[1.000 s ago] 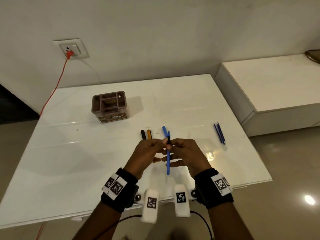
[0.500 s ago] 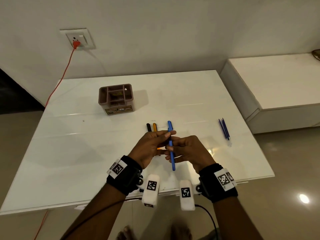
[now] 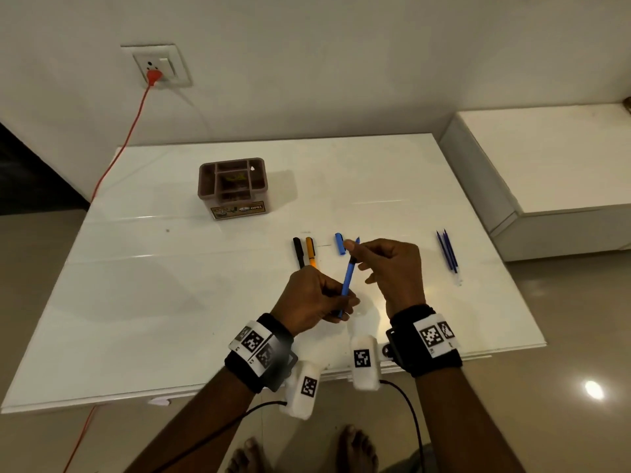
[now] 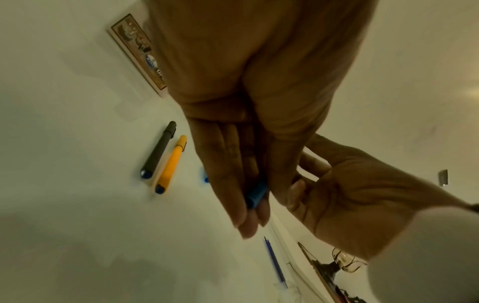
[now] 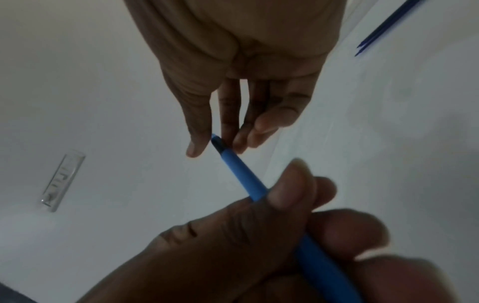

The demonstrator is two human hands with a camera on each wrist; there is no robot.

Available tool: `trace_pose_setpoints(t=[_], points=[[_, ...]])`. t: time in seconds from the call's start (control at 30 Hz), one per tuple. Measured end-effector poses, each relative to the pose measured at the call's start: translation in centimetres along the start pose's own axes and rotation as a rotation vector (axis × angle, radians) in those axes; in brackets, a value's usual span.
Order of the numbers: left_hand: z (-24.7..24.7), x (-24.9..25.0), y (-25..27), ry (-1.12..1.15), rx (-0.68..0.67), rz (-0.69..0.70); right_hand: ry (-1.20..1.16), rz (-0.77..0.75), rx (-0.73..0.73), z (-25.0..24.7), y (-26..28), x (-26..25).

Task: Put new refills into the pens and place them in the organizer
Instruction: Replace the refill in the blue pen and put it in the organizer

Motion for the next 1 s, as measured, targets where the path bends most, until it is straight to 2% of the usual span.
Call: trace_pose_setpoints(t=[0.13,0.27,0.37,0.47,0.53,0.57,0.7,0.77,1.0], points=[[0.1,0.2,0.2,-0.056,0.004,0.020,-0.053,-0.031,0.024,0.0,-0.6,-0.3],[0.3,0.4,0.5,0.030,-0.086,0.015,-0.134,-0.053,0.003,-0.3,-0.6,-0.3],[0.6,1.4,1.0,0.105,-0.181,0.027,-0.216,-0.084,-0.045,-0.2,-0.4,-0.9],[0.9,1.7,1.3,0.175,-0.247,0.013,-0.257,-0.063,-0.178,0.5,-0.3,-1.3],[0.8,1.2,1.2,0.151,-0.227,0.003,-0.194,-0.054,-0.258,1.0,-0.4,-1.3],[0.7,0.8,1.2,0.129,-0.207,0.000,-0.154,-0.041,-0.251,1.1,-0.4,-1.2],[0.6,0.0,0.9,0.068,-0.145,-0.003,-0.103,-0.035,-0.042,0.2,-0.6,-0.5],[0.4,-0.1,0.7,0.057,-0.130,-0.004,-0.140,-0.048,-0.013,-0.2,-0.6,-0.3],[0.7,-0.1,0.7,0.073,-0.130,-0.010,-0.195,0.011,-0.165,0.6,-0.7,-0.6]])
Point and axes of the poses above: each hand's wrist, its own y-axis away from the middle knuckle, its own z-axis out of the palm, x = y × z, the point moved 8 cm from there along -y, towards the middle knuckle, and after that the axes turned 3 degrees about -x, right-handed, at the moved point
